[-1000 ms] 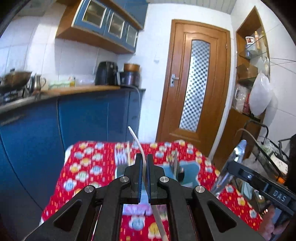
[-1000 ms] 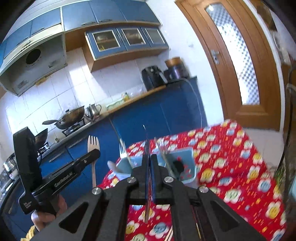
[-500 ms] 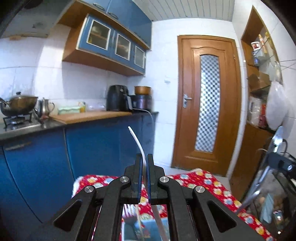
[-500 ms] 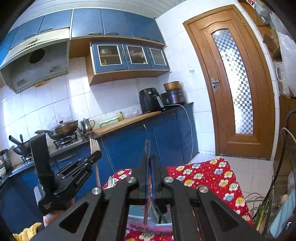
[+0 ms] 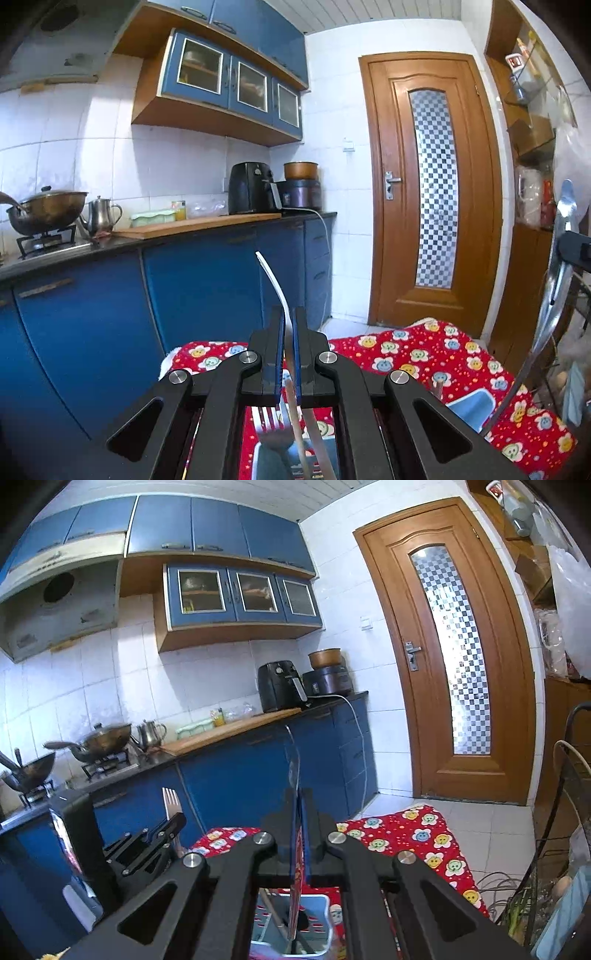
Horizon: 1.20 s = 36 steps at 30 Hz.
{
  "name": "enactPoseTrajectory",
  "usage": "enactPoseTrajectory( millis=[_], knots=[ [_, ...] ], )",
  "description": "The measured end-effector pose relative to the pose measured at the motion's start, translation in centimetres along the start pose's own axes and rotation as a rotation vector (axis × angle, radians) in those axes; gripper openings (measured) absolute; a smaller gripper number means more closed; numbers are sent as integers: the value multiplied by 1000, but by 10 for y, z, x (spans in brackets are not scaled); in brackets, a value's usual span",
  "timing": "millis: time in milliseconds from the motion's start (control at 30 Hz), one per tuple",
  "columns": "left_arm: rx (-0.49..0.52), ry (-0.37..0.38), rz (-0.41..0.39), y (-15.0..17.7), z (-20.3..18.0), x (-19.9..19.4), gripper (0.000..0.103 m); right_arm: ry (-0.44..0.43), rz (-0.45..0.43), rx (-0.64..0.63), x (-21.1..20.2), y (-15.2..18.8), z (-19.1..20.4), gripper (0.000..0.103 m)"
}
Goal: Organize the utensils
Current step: 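Open the left tool to drop the wooden fork while the right tool holds its utensil, then open the right tool to drop the metal utensil into the caddy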
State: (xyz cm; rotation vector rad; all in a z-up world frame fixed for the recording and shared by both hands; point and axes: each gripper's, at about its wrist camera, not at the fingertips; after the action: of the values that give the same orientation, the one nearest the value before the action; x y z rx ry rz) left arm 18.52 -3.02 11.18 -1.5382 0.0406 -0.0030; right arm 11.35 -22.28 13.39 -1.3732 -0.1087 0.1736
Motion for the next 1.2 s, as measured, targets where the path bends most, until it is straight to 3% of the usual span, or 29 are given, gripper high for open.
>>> enactPoseTrajectory(
  millis=[200,500,633,667,733,967,1200],
  knots=[
    [11,11,28,12,-4,4,4,9,92,-44,23,32,0,4],
    [-3,18,37,19,-1,6,6,-9,192,-9,46,62,-12,4],
    [-25,31,58,20,2,7,23,-18,196,6,48,64,-13,6],
    [-34,37,66,20,3,7,30,-24,198,14,48,64,-13,8],
    [-44,43,73,20,3,7,34,-38,198,34,46,64,-15,15],
    [-45,69,81,8,1,-2,43,-57,171,47,38,58,-12,29],
    [-18,96,114,-5,-4,-16,46,-8,172,19,28,48,-6,31]
  ],
)
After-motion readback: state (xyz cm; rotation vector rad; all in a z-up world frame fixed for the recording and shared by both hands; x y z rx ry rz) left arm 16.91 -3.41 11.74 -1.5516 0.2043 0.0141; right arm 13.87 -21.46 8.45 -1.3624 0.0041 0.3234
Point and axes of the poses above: each gripper's, at about its wrist camera, not at the fingertips, and x roughly the way its jaws point, z to its left, y to its underside, and after that the axes turned 10 degrees about -z, right-handed
